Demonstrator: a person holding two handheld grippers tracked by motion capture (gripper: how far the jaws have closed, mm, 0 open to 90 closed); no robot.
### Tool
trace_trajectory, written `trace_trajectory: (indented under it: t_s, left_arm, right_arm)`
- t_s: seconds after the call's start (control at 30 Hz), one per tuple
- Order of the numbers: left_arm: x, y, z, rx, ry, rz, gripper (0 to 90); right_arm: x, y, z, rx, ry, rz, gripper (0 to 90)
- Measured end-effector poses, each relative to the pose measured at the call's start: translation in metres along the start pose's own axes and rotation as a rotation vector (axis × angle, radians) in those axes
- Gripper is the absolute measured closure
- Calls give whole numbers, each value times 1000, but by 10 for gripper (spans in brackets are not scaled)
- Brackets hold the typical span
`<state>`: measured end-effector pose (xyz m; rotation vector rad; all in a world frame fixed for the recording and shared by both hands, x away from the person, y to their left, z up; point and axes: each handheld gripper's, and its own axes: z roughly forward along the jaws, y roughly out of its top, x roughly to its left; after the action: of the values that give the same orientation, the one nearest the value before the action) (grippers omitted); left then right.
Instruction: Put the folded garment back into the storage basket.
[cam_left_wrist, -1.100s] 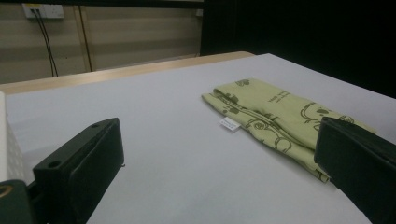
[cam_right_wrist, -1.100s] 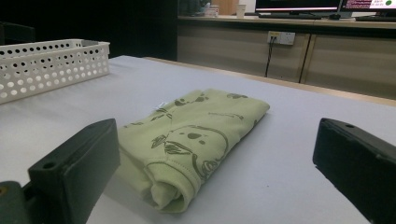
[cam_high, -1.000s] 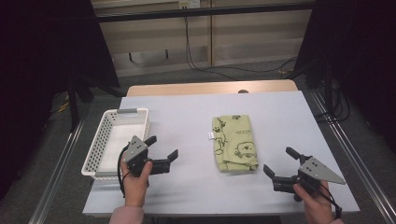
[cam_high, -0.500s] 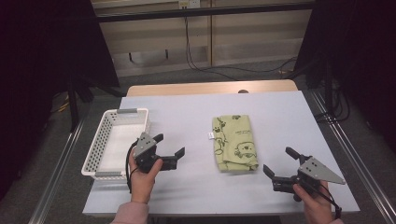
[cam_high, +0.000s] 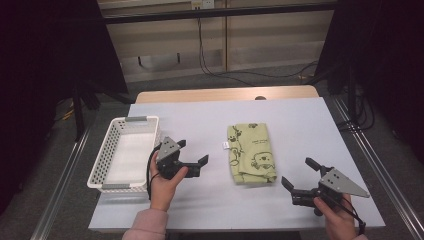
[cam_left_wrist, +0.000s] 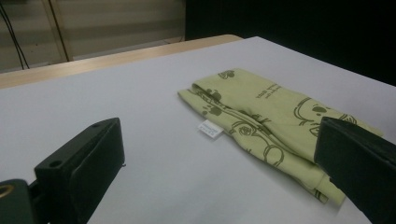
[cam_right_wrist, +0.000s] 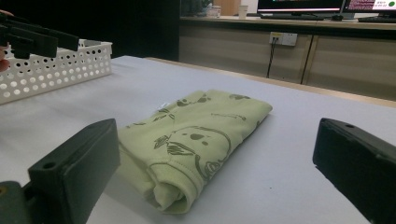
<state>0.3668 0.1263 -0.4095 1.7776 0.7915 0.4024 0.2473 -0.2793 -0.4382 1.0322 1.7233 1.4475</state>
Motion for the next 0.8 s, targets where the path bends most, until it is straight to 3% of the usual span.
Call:
trace_trajectory:
  t_s: [0.13, 0.2, 0.4, 0.47, 0.5, 0.8]
  left_arm:
    - [-2, 0, 4, -3, -8, -18, 20]
    - [-2, 1, 8, 6, -14, 3, 20]
    - [-3, 2, 15, 25, -23, 8, 20]
    - [-5, 3, 18, 17, -26, -12, 20]
    - [-5, 3, 19, 33, -25, 6, 20]
    - [-9, 5, 29, 48, -43, 6, 21]
  right_arm:
    - [0, 0, 0, -1, 7, 3, 2]
    - [0, 0, 1, -2, 9, -1, 3]
    - [0, 0, 1, -2, 10, -1, 5]
    - [0, 0, 1, -3, 10, -1, 5]
    - [0, 0, 1, -3, 10, -2, 6]
    - [1, 1, 1, -2, 9, -1, 6]
